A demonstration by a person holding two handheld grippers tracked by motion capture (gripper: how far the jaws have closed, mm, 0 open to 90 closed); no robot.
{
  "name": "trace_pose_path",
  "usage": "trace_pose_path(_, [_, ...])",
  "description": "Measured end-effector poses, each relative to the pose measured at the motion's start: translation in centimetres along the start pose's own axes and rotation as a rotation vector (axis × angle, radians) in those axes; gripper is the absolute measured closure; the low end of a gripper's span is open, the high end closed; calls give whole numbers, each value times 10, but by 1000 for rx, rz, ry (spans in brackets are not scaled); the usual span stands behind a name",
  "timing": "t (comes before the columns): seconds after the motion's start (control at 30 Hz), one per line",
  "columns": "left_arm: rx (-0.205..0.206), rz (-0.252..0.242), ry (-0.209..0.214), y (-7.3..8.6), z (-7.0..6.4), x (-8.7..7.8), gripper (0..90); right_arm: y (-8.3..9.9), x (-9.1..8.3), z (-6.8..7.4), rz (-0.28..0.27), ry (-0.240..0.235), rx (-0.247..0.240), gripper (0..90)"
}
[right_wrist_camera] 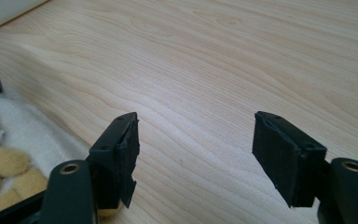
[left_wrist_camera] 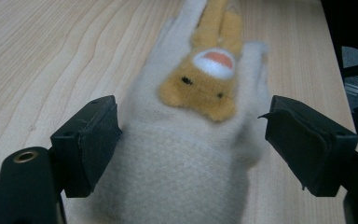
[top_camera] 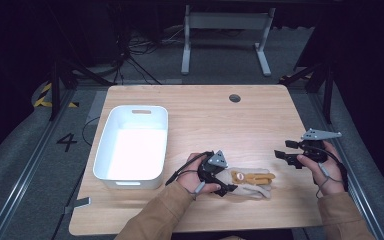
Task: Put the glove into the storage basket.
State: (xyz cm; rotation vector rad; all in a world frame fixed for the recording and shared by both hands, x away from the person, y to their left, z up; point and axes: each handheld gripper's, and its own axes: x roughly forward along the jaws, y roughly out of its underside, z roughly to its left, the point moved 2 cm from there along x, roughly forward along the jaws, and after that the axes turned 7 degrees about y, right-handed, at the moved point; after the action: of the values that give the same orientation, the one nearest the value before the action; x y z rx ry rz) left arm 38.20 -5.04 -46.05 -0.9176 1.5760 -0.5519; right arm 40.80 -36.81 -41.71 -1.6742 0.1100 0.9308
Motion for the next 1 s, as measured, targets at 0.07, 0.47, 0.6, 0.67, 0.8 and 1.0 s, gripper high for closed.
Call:
trace_pose_path(0.07, [14,18,-11,2,2,4,183,0,0,0,-1,1,-1,326])
trace_pose_path(0.47, [61,70,-15,4,3,21,163,5,-4,-2,6,11,4,326])
trace_pose_path(0.6, [73,85,-13,4,2,25,158,7,-5,-2,10,14,7,326])
trace_pose_path(0.67, [84,100,-13,4,2,28,155,8,-7,-3,10,18,10,326])
trace_pose_path(0.8, [95,123,-11,4,2,32,157,10,-8,-4,12,23,11,327])
trace_pose_path(1.0, [99,140,-11,3,1,35,157,10,-7,-4,12,29,10,340])
